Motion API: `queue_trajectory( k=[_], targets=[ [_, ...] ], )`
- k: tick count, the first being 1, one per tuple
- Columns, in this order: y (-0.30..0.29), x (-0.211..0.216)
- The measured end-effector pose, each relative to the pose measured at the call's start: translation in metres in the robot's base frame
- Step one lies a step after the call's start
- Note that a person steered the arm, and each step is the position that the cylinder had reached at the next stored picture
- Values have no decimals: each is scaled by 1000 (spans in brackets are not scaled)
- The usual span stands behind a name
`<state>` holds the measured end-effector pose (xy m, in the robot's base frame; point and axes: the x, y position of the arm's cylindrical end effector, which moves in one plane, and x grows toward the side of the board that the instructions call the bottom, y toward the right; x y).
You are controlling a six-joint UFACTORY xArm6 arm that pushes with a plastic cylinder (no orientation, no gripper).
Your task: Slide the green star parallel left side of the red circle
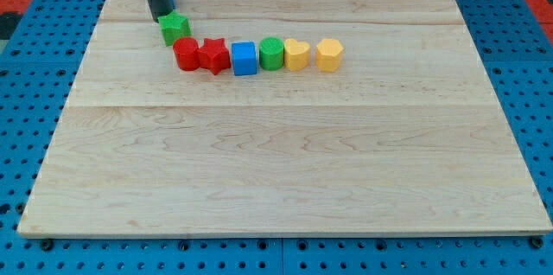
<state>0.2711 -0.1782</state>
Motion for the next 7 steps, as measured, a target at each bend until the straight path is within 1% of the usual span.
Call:
queue_trajectory(
  k=[1,2,3,4,5,6,7],
  targets=[
    [41,-23],
    [71,-13],
    [24,24],
    [-11,32],
    [-12,37],
    [-8,27],
    [-26,23]
  ],
)
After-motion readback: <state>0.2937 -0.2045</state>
